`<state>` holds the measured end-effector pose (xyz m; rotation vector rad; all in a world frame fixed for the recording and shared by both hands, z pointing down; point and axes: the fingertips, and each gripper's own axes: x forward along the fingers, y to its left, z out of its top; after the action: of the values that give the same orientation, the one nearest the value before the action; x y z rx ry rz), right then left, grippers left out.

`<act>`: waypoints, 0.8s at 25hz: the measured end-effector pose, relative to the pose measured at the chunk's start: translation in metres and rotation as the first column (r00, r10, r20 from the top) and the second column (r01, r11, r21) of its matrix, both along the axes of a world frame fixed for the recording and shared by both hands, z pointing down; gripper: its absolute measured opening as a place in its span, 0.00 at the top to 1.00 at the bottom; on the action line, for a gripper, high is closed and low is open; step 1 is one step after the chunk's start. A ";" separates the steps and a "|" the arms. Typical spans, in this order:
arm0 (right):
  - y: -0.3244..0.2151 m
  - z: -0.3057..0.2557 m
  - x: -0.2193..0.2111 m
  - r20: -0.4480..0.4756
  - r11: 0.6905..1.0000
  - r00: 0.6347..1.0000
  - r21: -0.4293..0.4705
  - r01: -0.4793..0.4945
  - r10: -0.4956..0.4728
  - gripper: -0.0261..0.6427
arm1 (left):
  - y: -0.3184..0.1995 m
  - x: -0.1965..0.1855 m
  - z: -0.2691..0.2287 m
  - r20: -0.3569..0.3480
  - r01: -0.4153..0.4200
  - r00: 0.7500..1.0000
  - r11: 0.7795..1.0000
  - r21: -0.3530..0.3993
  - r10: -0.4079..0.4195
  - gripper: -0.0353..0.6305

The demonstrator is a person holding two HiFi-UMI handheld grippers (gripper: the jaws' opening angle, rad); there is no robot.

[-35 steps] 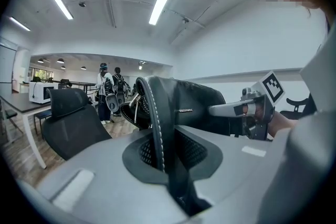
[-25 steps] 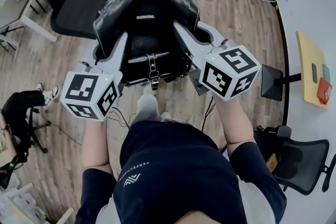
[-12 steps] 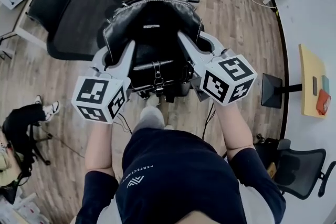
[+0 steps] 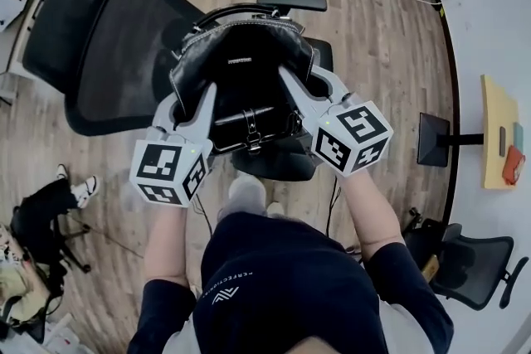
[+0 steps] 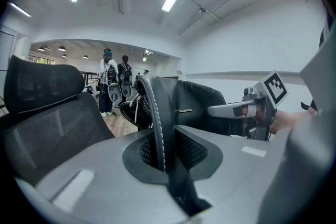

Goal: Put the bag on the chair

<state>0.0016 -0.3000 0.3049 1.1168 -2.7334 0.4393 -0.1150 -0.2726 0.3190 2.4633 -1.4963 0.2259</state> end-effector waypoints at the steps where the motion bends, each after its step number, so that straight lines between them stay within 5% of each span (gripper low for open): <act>1: -0.004 0.007 -0.002 -0.004 1.000 1.000 -0.012 -0.002 0.002 0.92 | -0.004 -0.002 0.008 -0.004 0.000 1.000 1.000 -0.009 0.000 0.87; 20: -0.034 0.153 -0.011 -0.076 0.987 0.997 -0.157 -0.014 0.002 0.92 | -0.025 -0.011 0.154 -0.028 0.018 0.999 0.989 -0.145 -0.022 0.86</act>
<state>-0.0095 -0.3345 0.4583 1.0810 -2.5792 0.5907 -0.1259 -0.2973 0.4730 2.3273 -1.4387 0.2819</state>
